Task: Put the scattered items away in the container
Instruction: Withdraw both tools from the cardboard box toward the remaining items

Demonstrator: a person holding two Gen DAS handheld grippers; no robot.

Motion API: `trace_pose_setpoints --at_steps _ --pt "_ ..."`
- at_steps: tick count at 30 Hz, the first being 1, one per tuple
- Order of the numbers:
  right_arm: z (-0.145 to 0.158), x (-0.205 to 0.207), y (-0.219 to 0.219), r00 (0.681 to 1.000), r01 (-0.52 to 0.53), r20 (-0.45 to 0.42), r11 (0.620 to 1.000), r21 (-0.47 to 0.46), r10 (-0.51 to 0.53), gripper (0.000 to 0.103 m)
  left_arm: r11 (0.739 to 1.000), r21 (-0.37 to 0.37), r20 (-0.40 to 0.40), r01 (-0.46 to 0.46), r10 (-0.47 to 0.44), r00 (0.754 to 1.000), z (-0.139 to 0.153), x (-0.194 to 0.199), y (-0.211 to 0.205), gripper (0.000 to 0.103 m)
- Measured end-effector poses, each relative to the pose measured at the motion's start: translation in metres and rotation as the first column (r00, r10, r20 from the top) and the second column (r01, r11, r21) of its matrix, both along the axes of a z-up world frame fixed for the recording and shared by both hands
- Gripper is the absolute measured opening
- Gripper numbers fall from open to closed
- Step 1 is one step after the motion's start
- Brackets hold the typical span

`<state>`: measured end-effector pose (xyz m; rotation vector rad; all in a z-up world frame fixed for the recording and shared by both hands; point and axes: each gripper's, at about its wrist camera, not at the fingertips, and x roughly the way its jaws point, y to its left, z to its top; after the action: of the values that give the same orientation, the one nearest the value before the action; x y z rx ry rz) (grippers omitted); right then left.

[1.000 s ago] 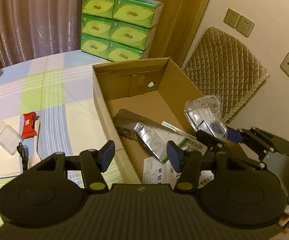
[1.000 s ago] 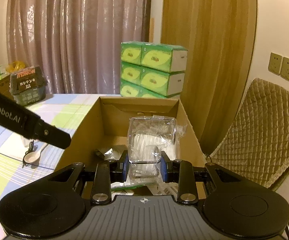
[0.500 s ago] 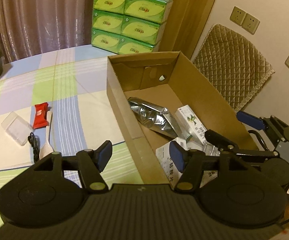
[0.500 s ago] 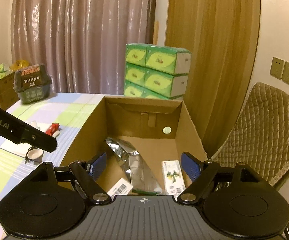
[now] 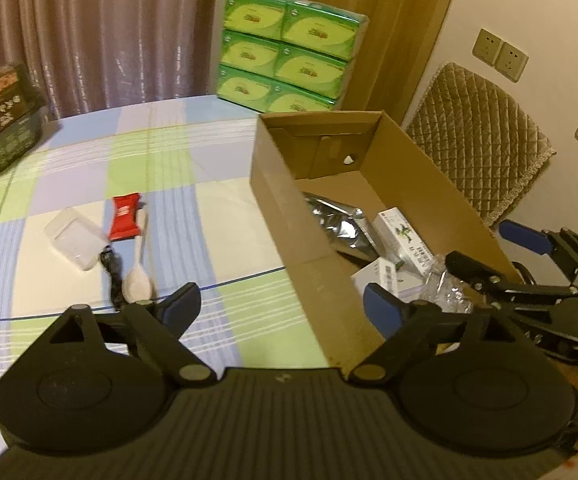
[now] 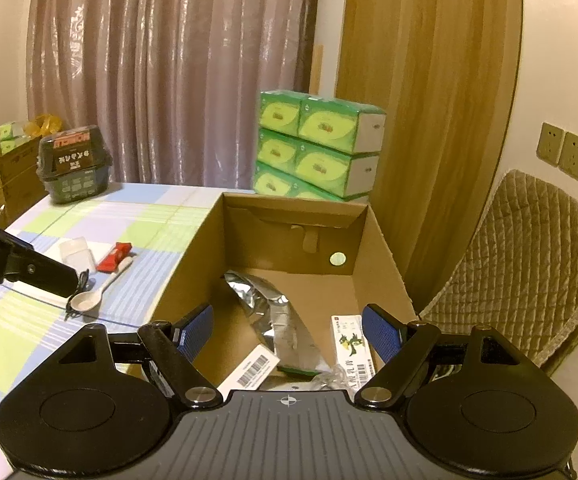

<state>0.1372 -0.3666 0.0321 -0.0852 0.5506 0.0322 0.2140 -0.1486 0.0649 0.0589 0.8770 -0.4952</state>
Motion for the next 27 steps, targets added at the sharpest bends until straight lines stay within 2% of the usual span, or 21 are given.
trace_pose_setpoints --at_steps 7,10,15,27 --pt "0.007 -0.016 0.019 1.0 -0.021 -0.008 1.0 -0.007 0.021 0.08 0.998 0.058 0.077 -0.013 0.009 0.997 0.005 -0.021 0.038 0.098" --pt "0.01 -0.024 0.03 0.999 -0.033 -0.004 0.999 -0.007 0.033 0.082 0.996 0.084 0.088 -0.032 0.025 0.996 0.004 -0.029 0.062 0.1" --pt "0.016 -0.031 0.053 0.998 -0.07 0.002 0.998 0.0 0.07 0.084 0.993 0.078 0.071 -0.084 0.078 0.994 -0.003 -0.039 0.107 0.102" --pt "0.017 -0.025 0.125 0.979 -0.205 -0.01 0.979 -0.006 0.205 0.087 0.975 0.175 0.058 -0.139 0.13 0.99 -0.02 -0.049 0.178 0.102"
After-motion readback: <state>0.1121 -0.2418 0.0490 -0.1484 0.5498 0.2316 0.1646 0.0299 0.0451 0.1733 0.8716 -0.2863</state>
